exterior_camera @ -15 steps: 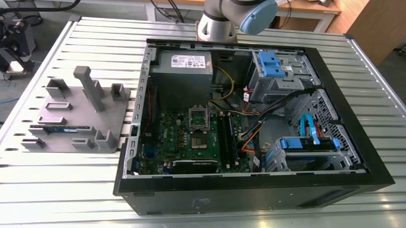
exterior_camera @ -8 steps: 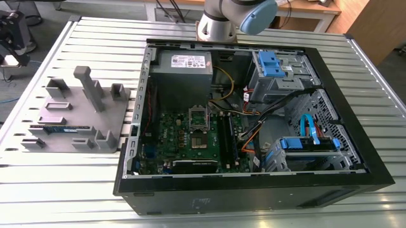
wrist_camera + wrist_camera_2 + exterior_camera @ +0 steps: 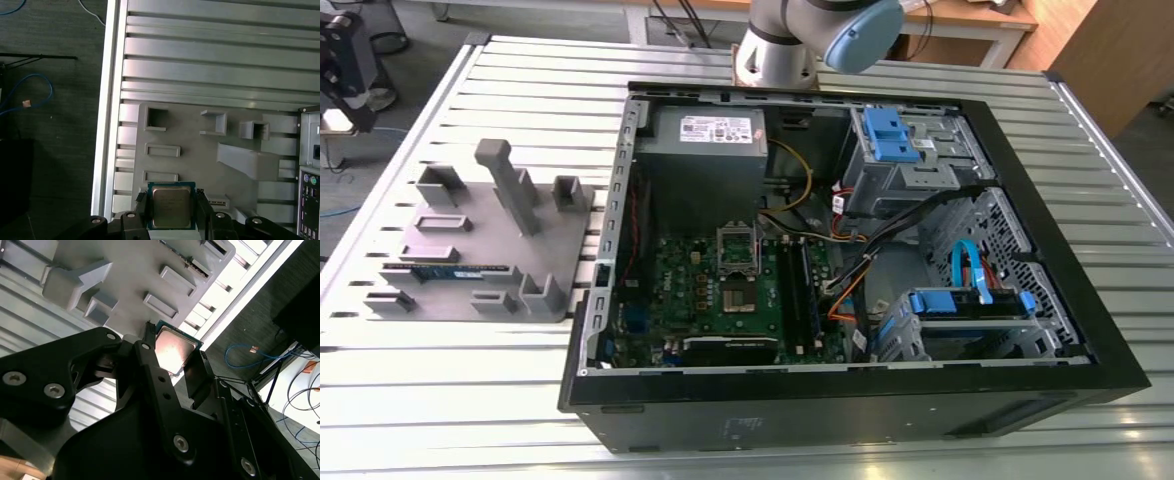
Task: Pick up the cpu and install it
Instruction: 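Pick up the cpu and move it towards the insertion slot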
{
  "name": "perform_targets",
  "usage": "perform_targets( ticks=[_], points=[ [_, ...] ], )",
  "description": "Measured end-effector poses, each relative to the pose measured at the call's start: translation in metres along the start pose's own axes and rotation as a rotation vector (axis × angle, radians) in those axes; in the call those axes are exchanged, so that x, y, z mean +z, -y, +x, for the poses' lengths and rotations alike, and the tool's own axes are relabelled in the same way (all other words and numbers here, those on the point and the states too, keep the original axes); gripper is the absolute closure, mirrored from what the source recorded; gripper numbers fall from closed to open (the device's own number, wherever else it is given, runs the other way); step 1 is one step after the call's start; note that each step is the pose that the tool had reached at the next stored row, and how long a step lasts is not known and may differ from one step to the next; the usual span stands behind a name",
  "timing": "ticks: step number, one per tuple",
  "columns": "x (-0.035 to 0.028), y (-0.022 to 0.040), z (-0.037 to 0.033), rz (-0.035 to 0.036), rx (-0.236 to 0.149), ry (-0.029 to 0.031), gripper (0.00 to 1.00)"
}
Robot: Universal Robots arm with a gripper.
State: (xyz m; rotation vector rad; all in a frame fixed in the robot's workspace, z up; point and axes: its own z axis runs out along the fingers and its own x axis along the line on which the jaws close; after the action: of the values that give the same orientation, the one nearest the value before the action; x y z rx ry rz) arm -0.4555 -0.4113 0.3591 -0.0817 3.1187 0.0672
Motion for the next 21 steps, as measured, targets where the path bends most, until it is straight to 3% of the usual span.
perform_targets(
  ticks=[9,21],
  points=[
    [-0.0003,0.0,-0.0017,0.0002,0.0,-0.0003,0.53],
    [-0.0001,0.0005,-0.0101,0.0002,0.0,-0.0004,0.53]
  ],
)
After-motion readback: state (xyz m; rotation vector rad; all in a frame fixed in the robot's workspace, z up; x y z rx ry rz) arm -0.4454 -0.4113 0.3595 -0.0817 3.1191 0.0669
